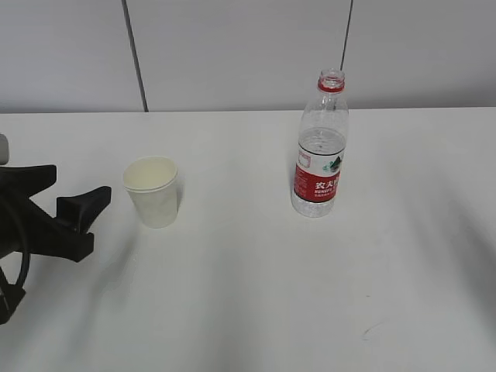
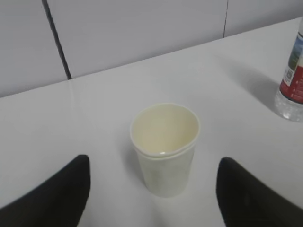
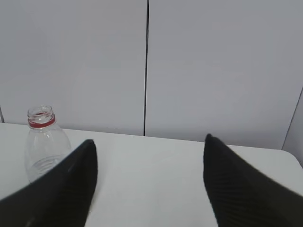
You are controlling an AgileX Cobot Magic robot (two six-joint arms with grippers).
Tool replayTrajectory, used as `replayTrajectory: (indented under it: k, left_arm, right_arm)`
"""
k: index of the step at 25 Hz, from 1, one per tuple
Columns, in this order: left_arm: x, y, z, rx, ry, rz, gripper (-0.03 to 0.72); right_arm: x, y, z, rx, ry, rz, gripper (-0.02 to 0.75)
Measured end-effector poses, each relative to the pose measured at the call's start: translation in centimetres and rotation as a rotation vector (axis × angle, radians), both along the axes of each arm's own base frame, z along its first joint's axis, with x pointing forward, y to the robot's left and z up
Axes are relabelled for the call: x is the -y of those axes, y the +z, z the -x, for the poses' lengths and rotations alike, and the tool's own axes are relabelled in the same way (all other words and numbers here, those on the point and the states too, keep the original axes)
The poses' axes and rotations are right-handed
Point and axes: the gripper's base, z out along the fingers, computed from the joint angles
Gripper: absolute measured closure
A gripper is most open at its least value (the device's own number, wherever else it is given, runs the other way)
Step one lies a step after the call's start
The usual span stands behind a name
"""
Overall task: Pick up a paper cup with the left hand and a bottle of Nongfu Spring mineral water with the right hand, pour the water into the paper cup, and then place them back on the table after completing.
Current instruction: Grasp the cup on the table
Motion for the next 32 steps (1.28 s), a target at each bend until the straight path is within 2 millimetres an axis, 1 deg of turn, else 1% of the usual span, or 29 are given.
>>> replayTrajectory:
  k: [5,7,12,14,17,19,20,24,32]
  left_arm:
    - [0.5,-0.7,-0.4,0.033,-0.047,-0.002,0.188]
    - [0.7,-1.2,-0.5,0.022,-0.059,-0.010,0.189]
    - [1.1,-2.6,-1.2,0.065,-0.064,0.029,0.189]
    - [1.2,-3.7,-1.5,0.050,-0.062,0.039,0.189]
    - [1.3,-5.6,-1.7,-0.026,-0.055,0.041,0.185]
    - [1.4,-6.4,-1.9,-0.052,-0.055,0.036,0.165]
    - [1.5,-6.6,-2.2,-0.054,-0.056,0.037,0.148]
    - [2.0,-6.9,-3.4,-0.041,-0.057,0.042,0.089]
    - [2.8,-8.6,-5.6,-0.054,-0.056,0.040,0.081]
  right_arm:
    - [0.0,0.1,0.0,0.013,0.000,0.000,0.221]
    - [0.0,0.2,0.0,0.017,0.000,-0.001,0.221]
    - [0.0,0.0,-0.4,0.014,0.000,-0.001,0.221]
    - [0.0,-0.1,-0.5,0.013,0.001,-0.001,0.221]
    - [0.0,-0.1,-0.6,0.013,0.001,-0.001,0.222]
    - [0.0,0.0,-0.6,0.027,0.001,-0.001,0.222]
    - [0.0,0.1,-0.6,0.035,0.001,0.000,0.206]
    - [0.0,0.3,-0.6,0.055,0.001,0.000,0.216]
    - [0.0,0.3,-0.6,0.058,0.001,-0.001,0.221]
